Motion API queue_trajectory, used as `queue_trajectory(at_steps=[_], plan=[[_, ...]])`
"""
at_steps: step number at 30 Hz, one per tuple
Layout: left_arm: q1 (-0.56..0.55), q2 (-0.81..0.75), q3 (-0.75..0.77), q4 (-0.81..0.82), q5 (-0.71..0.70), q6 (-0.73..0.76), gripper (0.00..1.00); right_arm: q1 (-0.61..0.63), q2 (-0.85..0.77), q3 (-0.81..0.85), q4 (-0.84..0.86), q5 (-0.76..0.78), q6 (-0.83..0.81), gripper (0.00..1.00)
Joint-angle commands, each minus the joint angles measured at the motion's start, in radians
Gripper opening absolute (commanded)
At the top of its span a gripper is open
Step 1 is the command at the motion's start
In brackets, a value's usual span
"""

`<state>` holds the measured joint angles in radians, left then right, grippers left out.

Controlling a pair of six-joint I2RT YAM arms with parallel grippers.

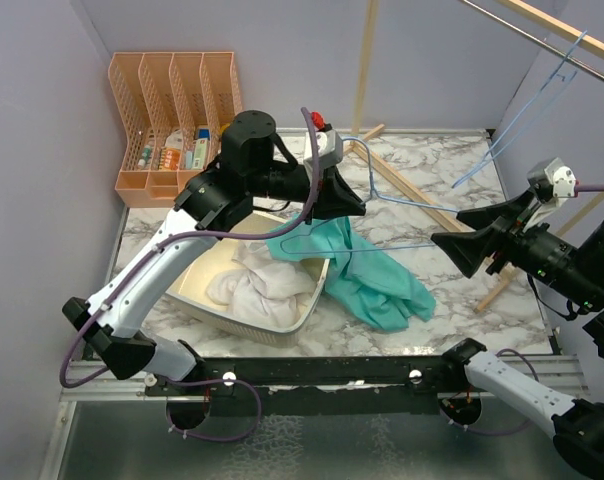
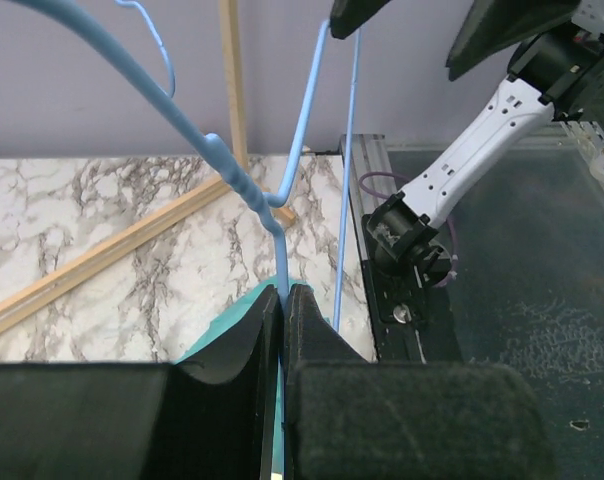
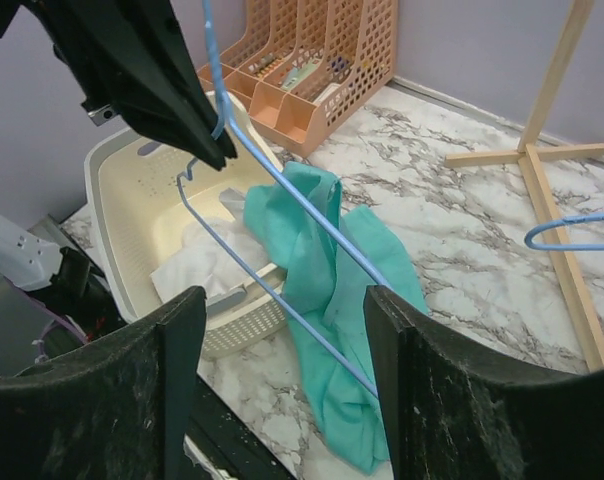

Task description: Remove the t-shirt from the hanger

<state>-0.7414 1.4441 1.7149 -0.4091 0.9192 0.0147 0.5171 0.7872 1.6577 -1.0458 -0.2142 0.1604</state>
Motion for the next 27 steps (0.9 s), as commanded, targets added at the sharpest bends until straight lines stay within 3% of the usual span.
queue_trajectory(at_steps=[1, 11, 18, 27], plan=[[-0.009, -0.077, -0.046, 0.009, 0.047, 0.007, 0.00, -0.004, 0.017, 0.057, 0.004, 0.002, -0.039, 0.65], [-0.009, -0.178, -0.159, -0.052, 0.038, 0.040, 0.00, -0.003, 0.057, 0.134, -0.009, -0.133, -0.035, 0.64], [-0.008, -0.200, -0.149, -0.054, 0.038, 0.042, 0.00, -0.003, 0.105, 0.010, -0.036, -0.318, -0.010, 0.61], [-0.008, -0.213, -0.144, -0.086, 0.040, 0.067, 0.00, -0.003, 0.123, -0.018, -0.054, -0.330, -0.010, 0.40]])
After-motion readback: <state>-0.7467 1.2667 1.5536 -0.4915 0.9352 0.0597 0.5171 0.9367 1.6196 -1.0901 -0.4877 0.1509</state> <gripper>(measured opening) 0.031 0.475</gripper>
